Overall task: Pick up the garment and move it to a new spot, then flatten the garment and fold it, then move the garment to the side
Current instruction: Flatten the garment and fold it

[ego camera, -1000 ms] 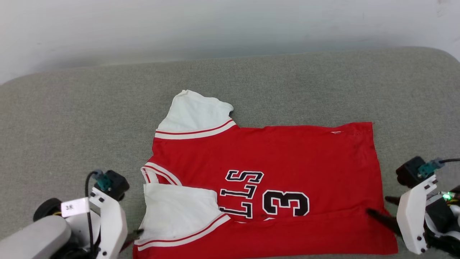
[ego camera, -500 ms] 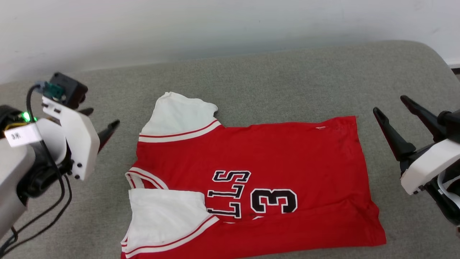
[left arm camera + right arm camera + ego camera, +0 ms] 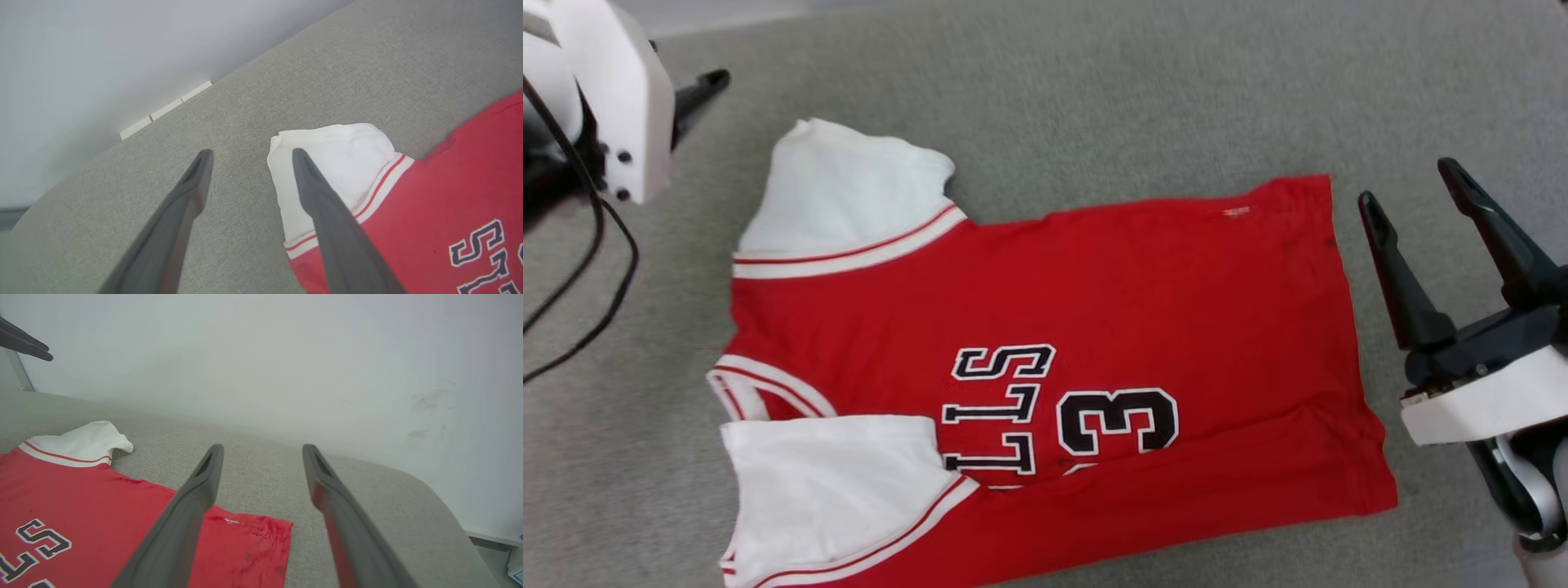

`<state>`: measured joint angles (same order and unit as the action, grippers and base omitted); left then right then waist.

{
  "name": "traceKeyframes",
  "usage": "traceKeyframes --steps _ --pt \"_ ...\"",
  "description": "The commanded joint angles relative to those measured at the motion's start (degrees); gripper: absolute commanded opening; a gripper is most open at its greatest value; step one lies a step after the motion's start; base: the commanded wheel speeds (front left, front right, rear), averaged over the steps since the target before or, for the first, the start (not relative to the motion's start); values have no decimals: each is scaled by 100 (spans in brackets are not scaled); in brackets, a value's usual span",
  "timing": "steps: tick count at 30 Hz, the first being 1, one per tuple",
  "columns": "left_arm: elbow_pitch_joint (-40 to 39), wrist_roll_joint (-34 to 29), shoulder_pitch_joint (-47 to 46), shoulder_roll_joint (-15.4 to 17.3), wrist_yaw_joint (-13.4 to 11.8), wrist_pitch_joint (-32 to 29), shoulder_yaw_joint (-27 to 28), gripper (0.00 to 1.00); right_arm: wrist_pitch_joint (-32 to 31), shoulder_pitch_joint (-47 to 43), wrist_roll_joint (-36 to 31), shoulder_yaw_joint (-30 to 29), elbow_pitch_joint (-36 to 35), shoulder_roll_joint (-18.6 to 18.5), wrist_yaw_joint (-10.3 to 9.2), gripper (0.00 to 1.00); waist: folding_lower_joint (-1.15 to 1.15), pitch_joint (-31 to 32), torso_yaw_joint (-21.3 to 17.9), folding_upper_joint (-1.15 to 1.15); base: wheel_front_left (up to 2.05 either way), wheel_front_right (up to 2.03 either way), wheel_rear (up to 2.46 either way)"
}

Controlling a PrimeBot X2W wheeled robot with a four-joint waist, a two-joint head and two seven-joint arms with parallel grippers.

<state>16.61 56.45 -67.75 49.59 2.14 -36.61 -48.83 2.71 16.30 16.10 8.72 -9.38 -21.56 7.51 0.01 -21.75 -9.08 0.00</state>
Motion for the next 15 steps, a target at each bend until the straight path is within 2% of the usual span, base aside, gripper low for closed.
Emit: traceKeyframes --steps 1,10,15 --pt "29 31 -43 -29 28 -42 -10 100 -14 -9 -11 5 -21 27 -5 100 -1 -334 -230 0 0 0 0" --pt "277 99 -888 -18 300 -1618 -344 100 -58 227 -168 179 -250 152 -5 100 -1 -1071 -591 0 0 0 0" --pt "404 -139 -1111 31 326 -2067 -585 100 36 336 -147 244 -127 189 -5 100 -1 -1341 -703 0 0 0 0"
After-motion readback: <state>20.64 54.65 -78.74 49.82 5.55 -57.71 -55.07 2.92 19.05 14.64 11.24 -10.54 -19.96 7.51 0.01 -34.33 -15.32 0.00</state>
